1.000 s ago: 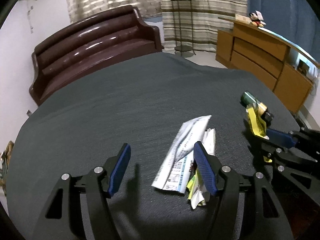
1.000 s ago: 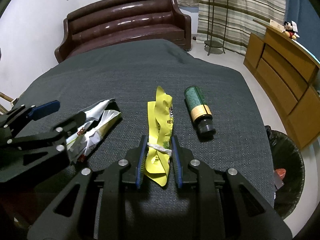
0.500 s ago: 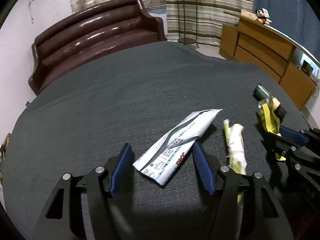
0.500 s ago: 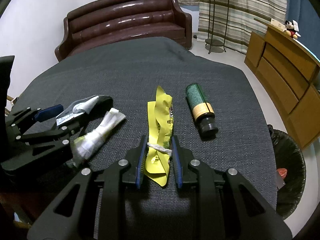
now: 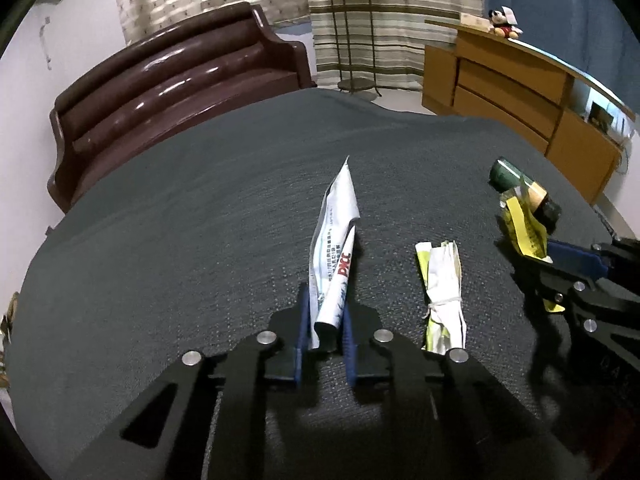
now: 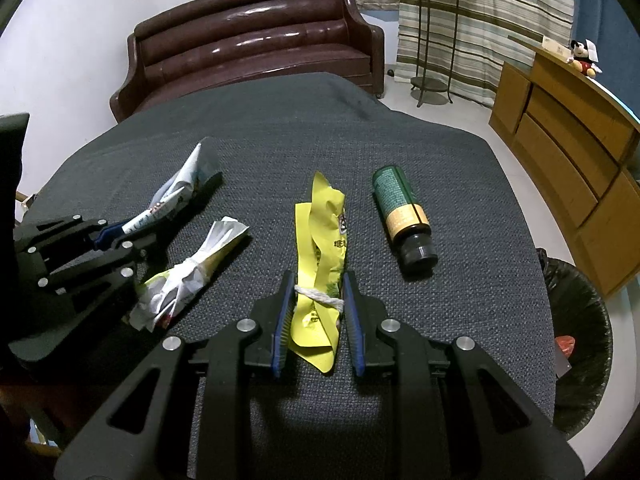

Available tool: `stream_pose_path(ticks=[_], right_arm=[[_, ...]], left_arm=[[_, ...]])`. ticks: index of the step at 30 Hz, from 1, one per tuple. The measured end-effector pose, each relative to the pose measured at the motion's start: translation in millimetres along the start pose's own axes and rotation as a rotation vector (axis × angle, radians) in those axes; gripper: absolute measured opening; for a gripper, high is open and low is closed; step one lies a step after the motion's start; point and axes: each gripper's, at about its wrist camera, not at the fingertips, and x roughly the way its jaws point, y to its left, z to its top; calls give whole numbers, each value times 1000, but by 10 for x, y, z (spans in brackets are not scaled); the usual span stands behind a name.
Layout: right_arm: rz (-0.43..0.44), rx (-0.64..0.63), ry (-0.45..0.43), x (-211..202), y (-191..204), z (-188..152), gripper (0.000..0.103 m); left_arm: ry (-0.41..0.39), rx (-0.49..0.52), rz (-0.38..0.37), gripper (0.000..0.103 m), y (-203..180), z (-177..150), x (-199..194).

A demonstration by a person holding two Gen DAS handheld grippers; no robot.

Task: Collect trash
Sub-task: 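Grasp the white printed tube with the left tool while the right holds the wrapper, then carry the tube and yellow wrapper with both tools over the black bin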

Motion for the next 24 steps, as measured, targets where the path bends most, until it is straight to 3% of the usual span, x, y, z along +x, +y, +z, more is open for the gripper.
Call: stream_pose_path(ticks=[13,24], right_arm=[[10,-5,-26,-127,5,-69,24],[-16,-15,-86,-469,-75,-192,24]], left_arm=[[-33,-109,15,13,94,-119,-241],[-117,-149,14,13,-80,-139,-627]])
